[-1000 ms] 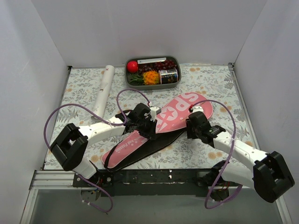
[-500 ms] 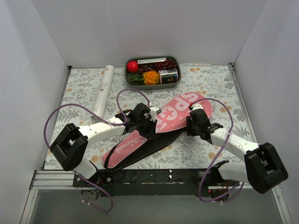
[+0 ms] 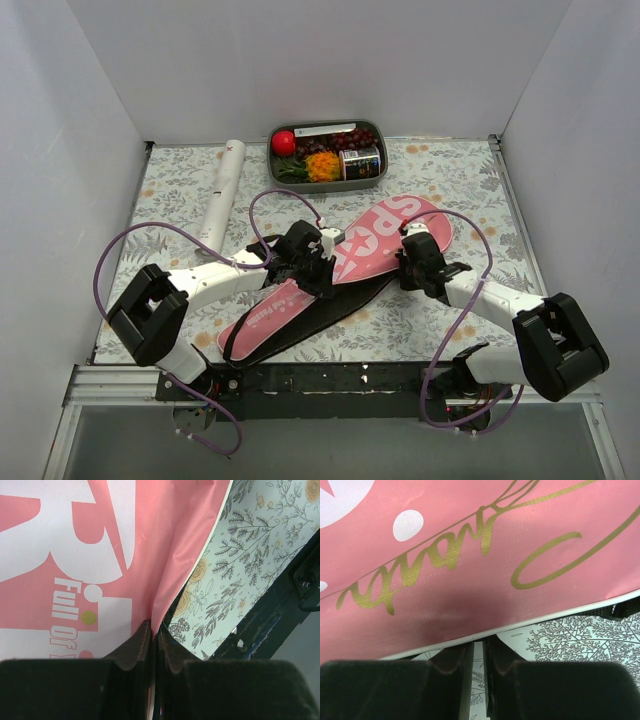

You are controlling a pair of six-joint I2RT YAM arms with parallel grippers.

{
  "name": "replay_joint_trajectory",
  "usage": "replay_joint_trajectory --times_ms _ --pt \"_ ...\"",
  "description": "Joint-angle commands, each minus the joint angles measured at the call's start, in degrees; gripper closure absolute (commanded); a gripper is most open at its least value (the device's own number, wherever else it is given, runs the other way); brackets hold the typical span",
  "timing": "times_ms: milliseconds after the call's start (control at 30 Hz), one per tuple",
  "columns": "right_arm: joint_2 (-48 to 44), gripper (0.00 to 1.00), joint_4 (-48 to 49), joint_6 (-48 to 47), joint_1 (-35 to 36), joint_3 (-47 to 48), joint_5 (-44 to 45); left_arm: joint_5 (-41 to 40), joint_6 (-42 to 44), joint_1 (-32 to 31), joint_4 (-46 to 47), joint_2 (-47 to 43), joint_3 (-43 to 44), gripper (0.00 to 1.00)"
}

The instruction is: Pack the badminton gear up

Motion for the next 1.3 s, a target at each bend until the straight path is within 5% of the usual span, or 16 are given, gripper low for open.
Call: replay_joint_trajectory --times_ms 0,133,733,1100,1133,1267 --pt "-0.2 0.84 4.2 -0.8 -0.1 2.4 1.8 1.4 0.2 -0.1 -0.2 -1.8 0.3 0.94" --pt "-1.1 0.99 4.4 -1.0 -0.2 2.3 3.2 1.5 0.2 -0.1 -0.2 -1.6 0.5 0.94" --pt "-9.0 0.99 -4.1 1.7 4.4 1.8 -10.4 2.0 -0.8 -0.1 1.1 1.9 3.4 0.94" --pt "-9.0 0.99 -9.2 8.1 14.3 3.6 -4.9 3.0 -1.5 -0.1 2.3 3.9 4.6 0.95" --pt "-9.6 0.81 -10.4 8.9 14.3 4.0 -3.1 3.1 -1.5 -0.1 2.2 3.7 4.5 0.95" --pt "-11.4 0.53 -14.1 11.6 11.4 5.0 2.8 2.1 -0.8 -0.1 0.3 2.3 5.0 0.95"
